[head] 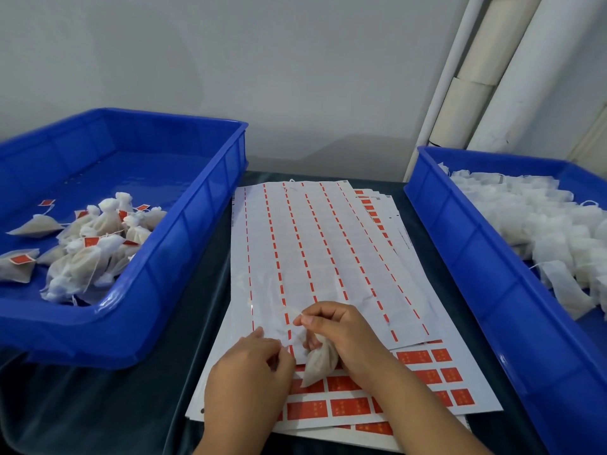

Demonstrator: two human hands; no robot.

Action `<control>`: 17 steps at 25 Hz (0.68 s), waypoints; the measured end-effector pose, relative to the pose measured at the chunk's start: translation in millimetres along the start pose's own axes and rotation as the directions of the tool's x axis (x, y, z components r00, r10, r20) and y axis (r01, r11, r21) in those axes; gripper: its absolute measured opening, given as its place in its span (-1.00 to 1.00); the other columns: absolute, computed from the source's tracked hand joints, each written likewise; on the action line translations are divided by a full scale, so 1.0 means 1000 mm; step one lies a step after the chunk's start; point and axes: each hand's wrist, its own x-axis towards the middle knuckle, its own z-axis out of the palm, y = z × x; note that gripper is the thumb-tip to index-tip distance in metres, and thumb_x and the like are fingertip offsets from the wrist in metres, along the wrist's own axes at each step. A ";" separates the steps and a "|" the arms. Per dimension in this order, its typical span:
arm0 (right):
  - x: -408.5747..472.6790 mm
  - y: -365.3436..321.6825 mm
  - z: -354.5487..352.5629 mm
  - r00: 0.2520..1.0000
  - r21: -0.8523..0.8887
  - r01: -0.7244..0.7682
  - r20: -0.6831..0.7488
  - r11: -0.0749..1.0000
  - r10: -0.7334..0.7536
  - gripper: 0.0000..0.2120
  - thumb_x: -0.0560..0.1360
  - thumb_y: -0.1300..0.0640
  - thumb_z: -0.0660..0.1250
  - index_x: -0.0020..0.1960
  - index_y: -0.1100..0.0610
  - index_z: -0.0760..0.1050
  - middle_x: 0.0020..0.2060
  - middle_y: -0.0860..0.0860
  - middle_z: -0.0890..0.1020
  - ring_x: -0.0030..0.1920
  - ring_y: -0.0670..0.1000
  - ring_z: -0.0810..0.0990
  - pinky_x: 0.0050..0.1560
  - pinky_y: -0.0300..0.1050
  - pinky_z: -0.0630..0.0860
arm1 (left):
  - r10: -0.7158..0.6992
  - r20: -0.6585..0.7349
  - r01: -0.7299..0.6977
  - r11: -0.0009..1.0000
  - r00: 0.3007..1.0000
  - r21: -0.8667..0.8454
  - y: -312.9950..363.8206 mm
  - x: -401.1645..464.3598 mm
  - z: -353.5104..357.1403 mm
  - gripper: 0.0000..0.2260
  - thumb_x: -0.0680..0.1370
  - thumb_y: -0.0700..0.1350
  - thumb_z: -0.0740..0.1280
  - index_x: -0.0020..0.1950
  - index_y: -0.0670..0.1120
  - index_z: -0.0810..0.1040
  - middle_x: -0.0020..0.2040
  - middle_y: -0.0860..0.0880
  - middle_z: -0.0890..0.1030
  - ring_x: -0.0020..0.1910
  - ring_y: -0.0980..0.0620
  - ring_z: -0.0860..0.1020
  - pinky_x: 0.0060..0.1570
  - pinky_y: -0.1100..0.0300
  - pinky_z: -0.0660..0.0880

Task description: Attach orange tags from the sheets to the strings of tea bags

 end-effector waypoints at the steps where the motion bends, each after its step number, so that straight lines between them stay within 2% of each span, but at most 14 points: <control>1: 0.000 0.000 0.000 1.000 0.008 -0.002 0.001 1.000 0.002 -0.78 0.54 0.10 0.30 -0.20 -0.07 0.66 -0.32 -0.18 0.65 -0.27 -0.12 0.62 -0.20 -0.33 0.53 | -0.061 0.002 0.061 0.997 0.998 -0.043 -0.001 0.003 -0.003 -0.89 0.48 0.00 0.35 -0.22 0.07 0.65 -0.24 0.16 0.63 -0.10 0.27 0.59 -0.27 0.51 0.35; 3: 0.001 0.000 -0.001 1.000 0.030 -0.015 -0.011 0.999 0.015 -0.80 0.52 0.08 0.32 -0.19 -0.12 0.67 -0.25 -0.17 0.68 -0.15 -0.10 0.65 -0.14 -0.30 0.57 | -0.243 0.001 0.239 0.956 0.970 -0.170 -0.004 0.013 -0.012 -0.95 0.49 -0.01 0.35 -0.11 0.11 0.61 -0.30 0.17 0.57 -0.29 0.21 0.57 -0.38 0.45 0.36; 4: 0.002 0.000 -0.001 0.999 0.058 -0.026 -0.024 0.998 0.027 -0.81 0.51 0.07 0.34 -0.18 -0.14 0.67 -0.20 -0.17 0.68 -0.09 -0.09 0.65 -0.07 -0.25 0.58 | -0.355 0.011 0.345 0.900 0.935 -0.266 -0.007 0.018 -0.016 -0.95 0.49 -0.03 0.35 -0.08 0.09 0.60 -0.28 0.13 0.58 -0.31 0.17 0.56 -0.39 0.39 0.38; 6: 0.003 -0.001 -0.003 0.997 0.123 -0.053 -0.051 0.991 0.059 -0.83 0.49 0.08 0.37 -0.17 -0.15 0.68 -0.13 -0.19 0.68 0.01 -0.07 0.63 0.07 -0.14 0.58 | -0.551 0.047 0.501 0.716 0.833 -0.485 -0.013 0.027 -0.026 -0.94 0.51 -0.09 0.34 -0.11 0.06 0.60 -0.23 0.09 0.58 -0.27 0.10 0.55 -0.39 0.28 0.39; 8: 0.002 -0.002 -0.004 0.995 0.127 -0.057 -0.072 0.990 0.066 -0.83 0.47 0.09 0.39 -0.19 -0.16 0.67 -0.14 -0.23 0.67 0.03 -0.07 0.61 0.11 -0.12 0.57 | -0.660 0.059 0.538 0.553 0.749 -0.636 -0.013 0.033 -0.037 -0.90 0.52 -0.13 0.32 -0.15 0.06 0.56 -0.20 0.10 0.56 -0.22 0.12 0.52 -0.38 0.30 0.36; 11: -0.003 -0.009 -0.008 0.995 0.009 0.004 -0.096 1.000 -0.003 -0.81 0.46 0.07 0.40 -0.26 -0.20 0.64 -0.20 -0.28 0.65 -0.05 -0.15 0.60 -0.07 -0.33 0.56 | -0.692 0.094 0.506 0.421 0.716 -0.753 -0.004 0.035 -0.041 -0.88 0.54 -0.10 0.29 -0.16 0.07 0.56 -0.20 0.04 0.57 -0.18 0.07 0.54 -0.34 0.27 0.40; 14: -0.008 -0.025 -0.013 0.989 -0.118 0.118 -0.076 0.986 -0.127 -0.85 0.44 0.06 0.41 -0.27 -0.16 0.61 -0.22 -0.24 0.66 -0.11 -0.20 0.61 -0.18 -0.42 0.52 | -0.636 0.217 0.522 0.341 0.740 -0.782 0.012 0.033 -0.033 -0.89 0.54 -0.09 0.29 -0.14 0.03 0.60 -0.23 0.01 0.63 -0.20 0.04 0.61 -0.37 0.29 0.47; 17: -0.014 -0.042 -0.018 0.971 -0.177 0.225 -0.037 0.958 -0.235 -0.79 0.43 0.10 0.43 -0.30 -0.19 0.60 -0.23 -0.23 0.67 -0.12 -0.21 0.62 -0.17 -0.45 0.51 | -0.533 0.322 0.498 0.225 0.782 -0.838 0.028 0.030 -0.025 -0.89 0.54 -0.11 0.29 -0.12 -0.04 0.61 -0.26 0.00 0.68 -0.22 0.02 0.67 -0.25 0.20 0.56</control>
